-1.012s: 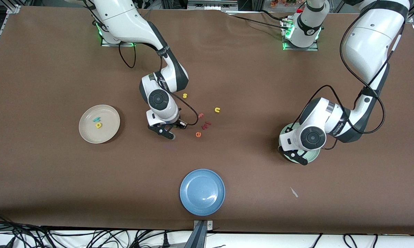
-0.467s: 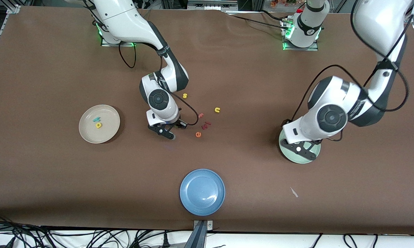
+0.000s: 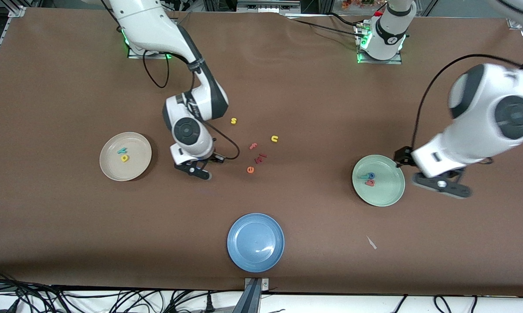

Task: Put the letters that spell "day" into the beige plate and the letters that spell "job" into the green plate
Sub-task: 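Carry p to white plate with the right gripper while the left gripper retracts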

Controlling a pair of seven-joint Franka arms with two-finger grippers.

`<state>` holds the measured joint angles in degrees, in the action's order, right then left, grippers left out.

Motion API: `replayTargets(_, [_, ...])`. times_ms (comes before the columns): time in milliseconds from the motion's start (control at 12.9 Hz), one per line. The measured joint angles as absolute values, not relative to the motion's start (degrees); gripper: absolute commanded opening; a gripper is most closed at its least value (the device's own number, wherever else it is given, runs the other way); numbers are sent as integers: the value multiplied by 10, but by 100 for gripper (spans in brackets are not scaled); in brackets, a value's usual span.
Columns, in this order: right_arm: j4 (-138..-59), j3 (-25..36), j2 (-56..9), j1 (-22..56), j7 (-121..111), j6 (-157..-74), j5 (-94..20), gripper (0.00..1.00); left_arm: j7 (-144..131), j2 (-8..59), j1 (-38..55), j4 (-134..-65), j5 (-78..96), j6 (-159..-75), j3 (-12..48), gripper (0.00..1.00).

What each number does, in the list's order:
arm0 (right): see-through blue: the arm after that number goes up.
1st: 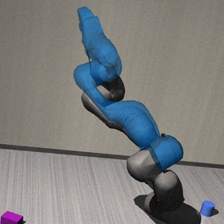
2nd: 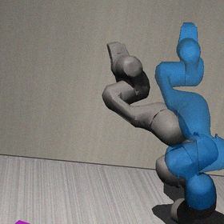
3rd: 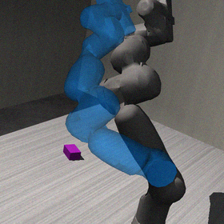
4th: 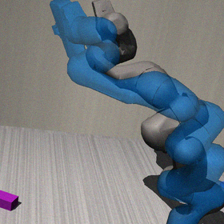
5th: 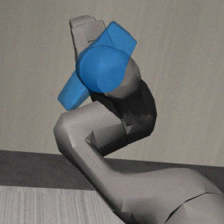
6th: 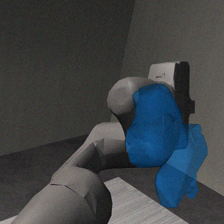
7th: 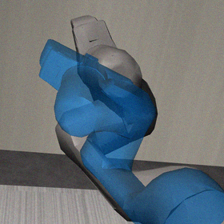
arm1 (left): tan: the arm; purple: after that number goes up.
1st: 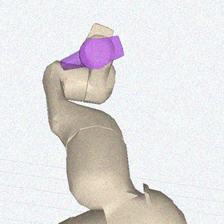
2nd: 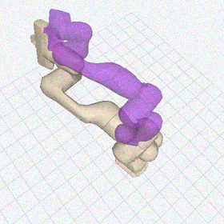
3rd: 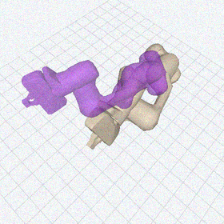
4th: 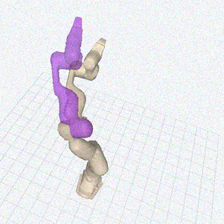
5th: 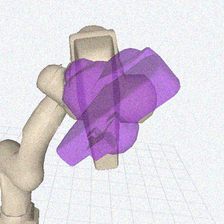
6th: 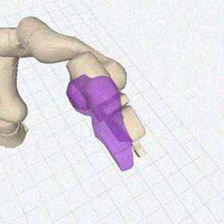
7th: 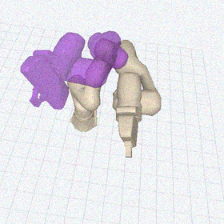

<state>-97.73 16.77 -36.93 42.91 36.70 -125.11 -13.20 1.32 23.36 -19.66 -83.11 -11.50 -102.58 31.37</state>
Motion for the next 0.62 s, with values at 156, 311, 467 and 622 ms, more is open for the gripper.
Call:
replayTargets(156, [-988, 203, -343, 427, 283, -1220, -132, 0, 14, 232, -238, -807, -98, -1006, 314, 100])
replayTargets(311, [-1021, 228, -321, 427, 213, -1222, -132, 0, 14, 228, -261, -799, -87, -983, 314, 100])
replayTargets(467, [-1064, 250, -300, 427, 147, -1237, -132, 0, 14, 215, -265, -795, -82, -956, 314, 100])
replayTargets(622, [-1102, 279, -278, 427, 77, -1252, -132, 0, 13, 182, -246, -799, -59, -933, 294, 100])
